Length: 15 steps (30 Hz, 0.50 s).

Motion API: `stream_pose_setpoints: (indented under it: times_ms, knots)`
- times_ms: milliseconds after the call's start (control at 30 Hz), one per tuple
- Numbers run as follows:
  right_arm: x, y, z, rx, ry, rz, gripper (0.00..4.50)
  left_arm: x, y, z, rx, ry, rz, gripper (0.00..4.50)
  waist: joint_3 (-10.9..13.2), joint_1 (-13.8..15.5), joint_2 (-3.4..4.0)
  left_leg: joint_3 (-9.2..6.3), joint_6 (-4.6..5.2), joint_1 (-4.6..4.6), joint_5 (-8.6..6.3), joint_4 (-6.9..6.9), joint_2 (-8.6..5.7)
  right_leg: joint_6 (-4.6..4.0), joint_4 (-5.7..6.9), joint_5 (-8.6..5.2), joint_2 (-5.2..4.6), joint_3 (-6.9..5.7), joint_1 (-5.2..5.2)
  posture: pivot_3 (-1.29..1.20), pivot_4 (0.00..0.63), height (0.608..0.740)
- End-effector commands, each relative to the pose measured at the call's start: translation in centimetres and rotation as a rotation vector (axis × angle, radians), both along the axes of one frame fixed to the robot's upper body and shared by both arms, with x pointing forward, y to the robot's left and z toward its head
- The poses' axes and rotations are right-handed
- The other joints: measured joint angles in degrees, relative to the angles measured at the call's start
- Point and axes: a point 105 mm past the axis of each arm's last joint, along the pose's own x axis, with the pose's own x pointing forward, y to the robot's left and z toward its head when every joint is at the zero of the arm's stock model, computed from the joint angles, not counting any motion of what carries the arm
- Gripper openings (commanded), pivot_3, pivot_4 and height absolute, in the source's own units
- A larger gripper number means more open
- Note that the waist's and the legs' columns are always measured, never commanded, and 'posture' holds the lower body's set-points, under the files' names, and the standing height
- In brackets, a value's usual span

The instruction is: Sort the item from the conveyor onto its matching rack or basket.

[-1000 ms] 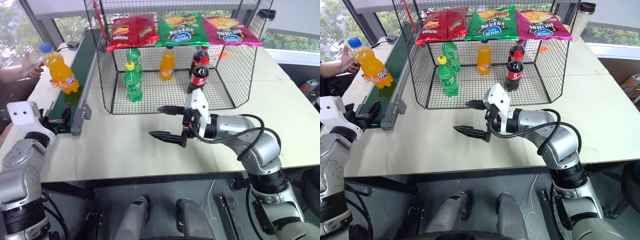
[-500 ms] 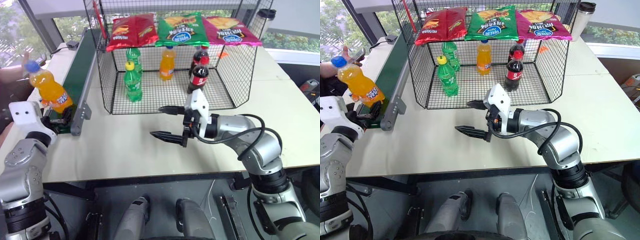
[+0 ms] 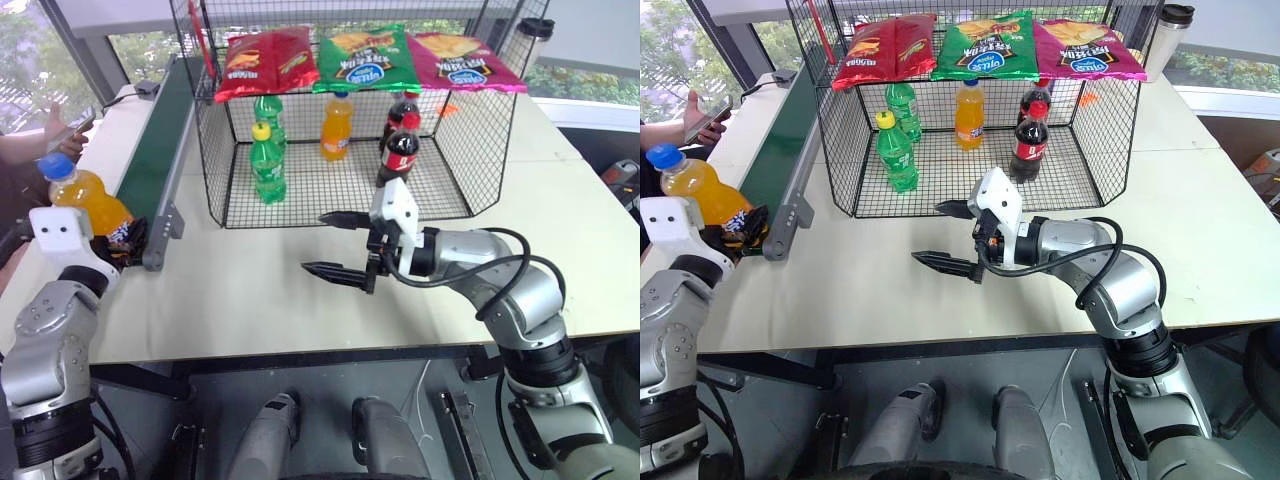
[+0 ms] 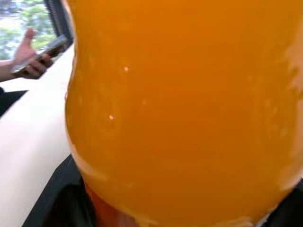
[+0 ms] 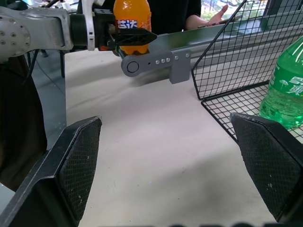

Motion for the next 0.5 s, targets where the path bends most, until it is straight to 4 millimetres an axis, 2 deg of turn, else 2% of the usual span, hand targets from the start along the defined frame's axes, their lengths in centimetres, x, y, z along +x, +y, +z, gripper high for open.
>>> stream_pose_setpoints:
  times_ms: [33,200,300,367,433,500]
  knots:
    - [-0.2,0.0,0.8,0.009,-0.046,0.004,4.5,0.0,-1.0,3.4,0.005,-0.109,-0.045,3.0,0.0,-0.02,0.0,0.0,0.0,0.0,0.0,0.0,0.0,0.0,0.0,0.0,0.0,0.0,0.0,0.0,0.15,0.739]
    - [-0.2,0.1,1.1,0.015,-0.046,0.006,4.5,0.7,-4.0,4.8,0.004,-0.116,-0.217,3.0,0.01,-0.09,-0.02,-0.01,0.0,-0.03,0.0,0.0,-0.01,-0.01,0.0,0.01,0.01,-0.03,-0.02,0.0,0.15,0.739]
    - [0.0,0.1,1.3,0.021,-0.048,0.007,4.5,0.6,-9.5,3.4,0.081,-0.014,-0.531,3.0,0.02,-0.06,-0.02,0.0,0.0,-0.04,0.0,-0.01,-0.02,-0.05,-0.02,0.03,0.01,-0.06,-0.04,0.0,0.15,0.739]
    - [0.0,0.1,1.4,0.022,-0.048,0.008,4.5,0.5,-10.9,2.9,0.091,0.015,-0.62,3.0,0.02,-0.07,-0.02,0.02,0.0,-0.04,0.0,-0.02,-0.05,-0.05,-0.02,0.03,-0.01,-0.05,-0.03,0.0,0.15,0.739]
    - [0.1,0.1,1.2,0.008,-0.049,0.004,4.5,0.4,-13.8,2.4,0.149,0.04,-0.775,3.0,0.02,-0.16,-0.02,0.04,0.01,-0.04,0.0,-0.02,-0.04,-0.05,-0.05,0.03,-0.01,-0.04,-0.02,0.0,0.15,0.739]
    - [0.2,0.0,1.2,0.001,-0.05,0.001,4.5,0.2,-15.6,2.1,0.188,0.051,-0.882,3.0,0.02,-0.16,-0.02,0.03,0.01,-0.04,0.0,-0.02,-0.03,-0.06,-0.04,0.04,0.0,-0.04,-0.04,0.0,0.15,0.739]
